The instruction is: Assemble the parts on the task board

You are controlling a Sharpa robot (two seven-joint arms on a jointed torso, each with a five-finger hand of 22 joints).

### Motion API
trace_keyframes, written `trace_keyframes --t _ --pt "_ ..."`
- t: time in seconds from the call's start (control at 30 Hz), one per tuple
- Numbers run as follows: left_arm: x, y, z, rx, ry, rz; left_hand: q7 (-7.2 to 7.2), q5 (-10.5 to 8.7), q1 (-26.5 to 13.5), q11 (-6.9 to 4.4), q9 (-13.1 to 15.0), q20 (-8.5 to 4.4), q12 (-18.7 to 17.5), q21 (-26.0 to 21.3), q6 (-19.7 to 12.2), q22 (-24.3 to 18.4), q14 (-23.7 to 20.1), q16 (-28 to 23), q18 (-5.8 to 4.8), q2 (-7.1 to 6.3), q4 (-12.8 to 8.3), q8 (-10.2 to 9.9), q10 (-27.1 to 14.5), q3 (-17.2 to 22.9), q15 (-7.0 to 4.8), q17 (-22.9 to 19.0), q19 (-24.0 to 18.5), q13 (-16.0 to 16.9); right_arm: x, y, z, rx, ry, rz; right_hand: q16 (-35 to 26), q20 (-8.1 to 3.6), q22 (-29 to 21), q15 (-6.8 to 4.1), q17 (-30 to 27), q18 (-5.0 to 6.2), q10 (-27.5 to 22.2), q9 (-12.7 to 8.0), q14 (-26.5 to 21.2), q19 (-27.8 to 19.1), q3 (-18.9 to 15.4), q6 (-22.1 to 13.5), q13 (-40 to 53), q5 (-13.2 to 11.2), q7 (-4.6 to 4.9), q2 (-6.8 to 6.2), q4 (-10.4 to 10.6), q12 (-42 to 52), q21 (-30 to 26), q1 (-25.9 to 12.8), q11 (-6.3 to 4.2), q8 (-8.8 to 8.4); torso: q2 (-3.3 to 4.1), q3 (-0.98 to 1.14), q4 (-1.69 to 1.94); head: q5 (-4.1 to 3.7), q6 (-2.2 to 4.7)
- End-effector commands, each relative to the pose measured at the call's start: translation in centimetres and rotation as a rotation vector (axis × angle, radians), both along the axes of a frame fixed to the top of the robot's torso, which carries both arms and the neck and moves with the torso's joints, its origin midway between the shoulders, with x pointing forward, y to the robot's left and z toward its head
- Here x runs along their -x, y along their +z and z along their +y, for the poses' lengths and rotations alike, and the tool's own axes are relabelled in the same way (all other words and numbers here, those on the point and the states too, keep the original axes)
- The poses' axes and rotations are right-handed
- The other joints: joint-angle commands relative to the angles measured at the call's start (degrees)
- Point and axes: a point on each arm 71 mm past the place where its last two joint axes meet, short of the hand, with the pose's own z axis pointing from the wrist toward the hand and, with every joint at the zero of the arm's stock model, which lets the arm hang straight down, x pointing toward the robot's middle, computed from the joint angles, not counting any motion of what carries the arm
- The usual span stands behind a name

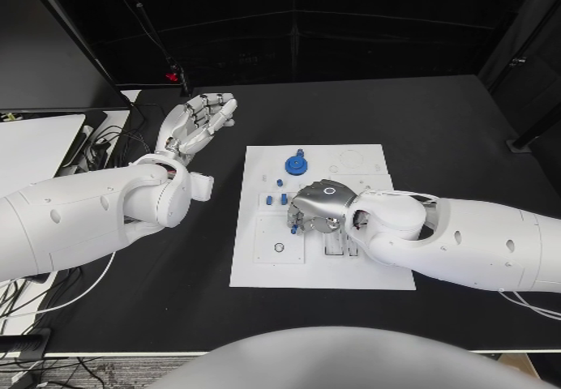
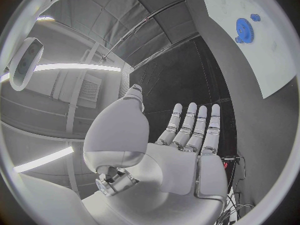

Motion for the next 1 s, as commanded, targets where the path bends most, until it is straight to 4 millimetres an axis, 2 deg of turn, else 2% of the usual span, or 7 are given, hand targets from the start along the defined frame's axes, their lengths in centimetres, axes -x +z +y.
trace_keyframes --t 0.03,0.1,0.5,0.63,0.8,1.0 --pt "0.39 1.23 -0.13 0.045 -0.029 -0.162 8.37 0.17 -0.06 -0.14 -0.09 -0.03 0.35 -0.38 -0.32 -0.07 -0.33 0.32 -0.78 0.49 0.05 0.35 -0.43 0.29 0.01 -0.05 0.40 -0.05 0.08 -0.02 0.17 0.013 0.008 -0.006 0.17 0.26 11.56 0.39 14.24 -0.22 -0.05 0.03 5.88 1.39 0.39 -0.20 -0.04 0.23 0.29 0.25 0.12 -0.50 -0.37 0.09 0.23 -0.13 -0.01 0.04 0.02 0.05 -0.01" --pt "0.39 1.23 -0.11 0.045 -0.029 -0.162 8.37 0.15 0.05 -0.14 -0.17 -0.03 0.71 -0.37 -0.46 -0.19 -0.40 0.61 -0.78 0.84 0.03 0.65 -0.56 0.44 0.02 -0.34 0.37 -0.16 0.10 -0.02 0.24 0.014 0.009 -0.005 0.16 0.29 11.55 0.42 14.22 -0.22 -0.11 0.02 5.88 1.39 0.39 -0.29 -0.04 0.23 0.32 0.21 0.11 -0.63 -0.38 0.09 0.26 -0.23 -0.02 0.02 0.00 0.11 -0.01" --pt "0.37 1.21 -0.15 0.044 -0.029 -0.159 8.38 0.14 0.09 -0.14 -0.22 -0.04 0.88 -0.36 -0.53 -0.20 -0.43 0.75 -0.78 1.03 0.01 0.79 -0.63 0.51 0.02 -0.49 0.39 -0.21 0.30 -0.08 0.49 0.018 0.014 0.002 -0.02 0.63 11.42 0.88 13.72 -0.14 -1.60 -0.15 5.77 1.20 -0.16 -2.03 -0.07 0.22 0.55 -0.96 0.15 -1.61 -0.71 -0.36 0.78 -1.78 -0.01 0.02 0.02 -0.08 -0.01" --pt "0.39 1.20 -0.16 0.044 -0.029 -0.157 8.38 0.13 0.12 -0.13 -0.24 -0.03 0.96 -0.36 -0.56 -0.24 -0.45 0.82 -0.79 1.11 0.01 0.85 -0.67 0.54 0.02 -0.57 0.37 -0.24 0.30 -0.14 0.43 0.022 0.012 0.005 -0.17 0.85 11.30 1.19 13.31 -0.09 -2.66 -0.26 5.68 1.04 -0.94 -3.36 -0.08 0.20 0.33 -2.14 0.30 -1.65 -0.98 -1.04 1.21 -2.74 0.00 0.03 0.02 -0.09 -0.01" --pt "0.39 1.19 -0.18 0.045 -0.030 -0.156 8.38 0.13 0.12 -0.13 -0.24 -0.03 0.96 -0.36 -0.56 -0.24 -0.45 0.82 -0.79 1.11 0.01 0.85 -0.67 0.54 0.02 -0.57 0.37 -0.24 0.29 -0.09 0.40 0.013 0.014 -0.001 -0.73 1.31 10.70 1.66 11.83 0.23 -4.04 -0.22 5.35 0.28 -2.61 -5.26 0.01 0.21 0.38 -3.73 0.38 -1.52 -2.25 -4.14 1.77 -4.08 0.01 0.00 0.03 -0.18 -0.01" --pt "0.40 1.20 -0.21 0.045 -0.031 -0.156 8.38 0.13 0.12 -0.13 -0.24 -0.03 0.96 -0.36 -0.56 -0.24 -0.45 0.82 -0.79 1.11 0.01 0.85 -0.67 0.54 0.02 -0.57 0.37 -0.24 0.21 0.23 0.24 -0.047 0.010 -0.015 -1.23 1.50 10.22 1.60 10.59 0.51 -4.38 -0.08 5.05 -0.23 -3.59 -5.78 0.12 0.18 1.23 -5.10 0.34 -1.32 -3.21 -8.03 1.69 -4.71 0.00 0.01 0.05 -0.04 -0.01"
